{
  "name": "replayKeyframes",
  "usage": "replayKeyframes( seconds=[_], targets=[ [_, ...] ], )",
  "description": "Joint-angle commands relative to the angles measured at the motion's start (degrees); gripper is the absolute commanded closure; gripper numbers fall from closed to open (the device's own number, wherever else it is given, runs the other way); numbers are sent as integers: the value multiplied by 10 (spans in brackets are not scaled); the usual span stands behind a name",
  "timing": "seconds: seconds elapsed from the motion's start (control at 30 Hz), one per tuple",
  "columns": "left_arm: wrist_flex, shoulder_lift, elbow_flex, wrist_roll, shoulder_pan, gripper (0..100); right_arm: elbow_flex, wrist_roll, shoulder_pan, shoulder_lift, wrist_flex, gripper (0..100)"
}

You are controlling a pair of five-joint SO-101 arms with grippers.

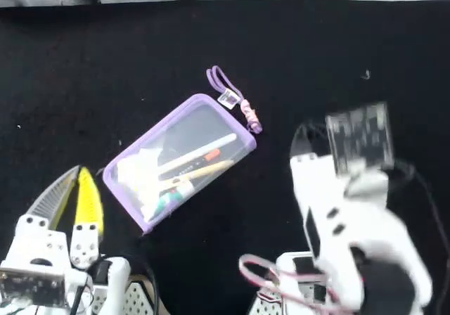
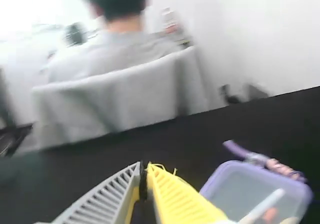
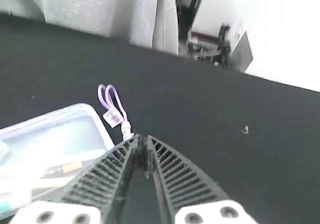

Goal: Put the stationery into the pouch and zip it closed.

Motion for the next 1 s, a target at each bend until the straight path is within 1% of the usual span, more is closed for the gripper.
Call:
replayKeyframes(
  seconds=[0.0,0.1,0.2,0.33,0.47,0.63,0.7,0.77,0.97],
  targets=[
    [35,0,-13,-2,-58,971,87,-4,5,-131,-26,987],
    [63,0,11,-2,-58,971,156,-4,7,-196,-41,987],
    [65,0,56,4,-58,971,230,10,7,-249,-78,987],
    [41,0,111,53,-63,970,341,59,4,-304,-117,985],
    [18,0,210,86,-63,970,436,62,7,-356,-124,986],
    [-4,1,335,130,-63,970,487,61,6,-356,-123,986],
    [-4,1,379,134,-63,970,516,61,5,-356,-123,986],
    [-12,4,398,135,-67,970,549,61,6,-356,-123,986],
    [-31,4,423,132,-161,970,640,63,9,-356,-122,986]
  ],
)
